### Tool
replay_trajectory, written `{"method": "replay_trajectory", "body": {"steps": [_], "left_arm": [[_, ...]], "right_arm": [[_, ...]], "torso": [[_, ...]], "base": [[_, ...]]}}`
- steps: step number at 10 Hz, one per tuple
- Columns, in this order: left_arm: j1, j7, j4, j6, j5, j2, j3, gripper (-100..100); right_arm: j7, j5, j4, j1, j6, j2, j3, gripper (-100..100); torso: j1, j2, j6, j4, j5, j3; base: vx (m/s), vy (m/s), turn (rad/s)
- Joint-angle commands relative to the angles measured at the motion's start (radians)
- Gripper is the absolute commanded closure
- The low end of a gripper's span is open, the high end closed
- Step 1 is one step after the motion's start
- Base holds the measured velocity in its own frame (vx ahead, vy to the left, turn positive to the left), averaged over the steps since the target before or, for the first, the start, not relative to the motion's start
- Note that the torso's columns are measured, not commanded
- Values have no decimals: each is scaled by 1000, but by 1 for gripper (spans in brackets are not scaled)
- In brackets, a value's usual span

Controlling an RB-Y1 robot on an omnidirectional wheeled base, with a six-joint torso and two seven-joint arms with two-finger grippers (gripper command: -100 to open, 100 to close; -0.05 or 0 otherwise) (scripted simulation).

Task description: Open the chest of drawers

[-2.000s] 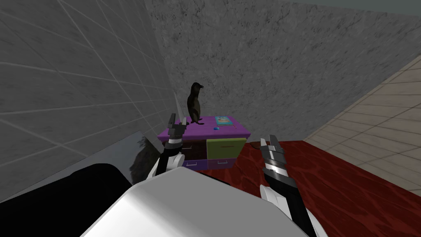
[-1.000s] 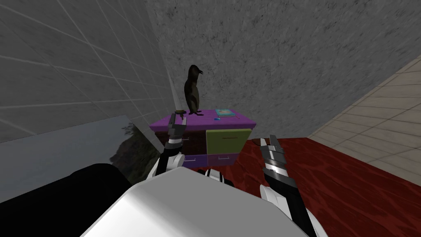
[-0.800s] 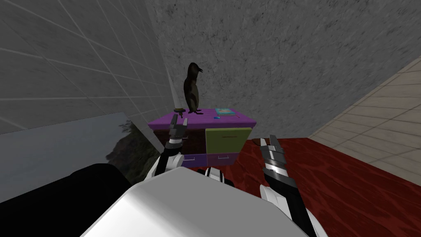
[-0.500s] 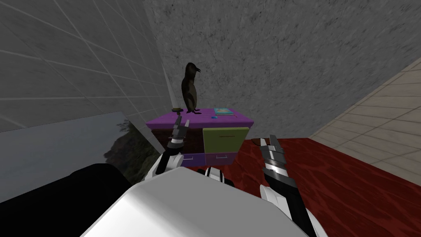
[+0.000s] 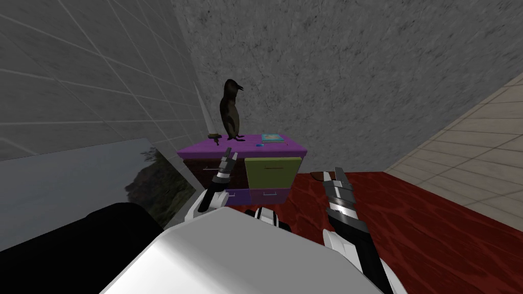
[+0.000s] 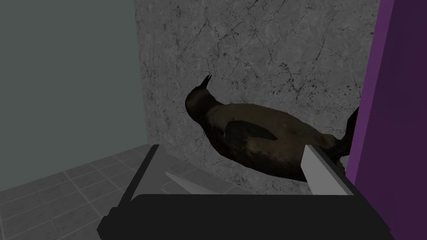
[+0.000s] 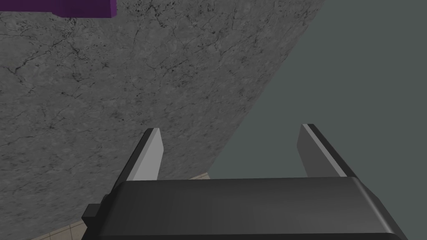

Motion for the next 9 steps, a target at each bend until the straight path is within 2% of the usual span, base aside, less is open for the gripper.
{"method": "replay_trajectory", "body": {"steps": [1,4,9], "left_arm": [[-4,-3,49,8,1,4,5,-100],[-19,-11,136,34,2,15,12,-100],[-40,-23,257,71,3,18,22,-100]], "right_arm": [[0,0,0,0,0,0,0,0],[0,0,0,0,0,0,0,0],[0,0,0,0,0,0,0,0]], "torso": [[0,0,0,0,0,0],[-7,1,0,0,-2,1],[-1,2,0,1,0,1]], "base": [[10,-91,21],[12,-159,33],[5,-162,31]]}}
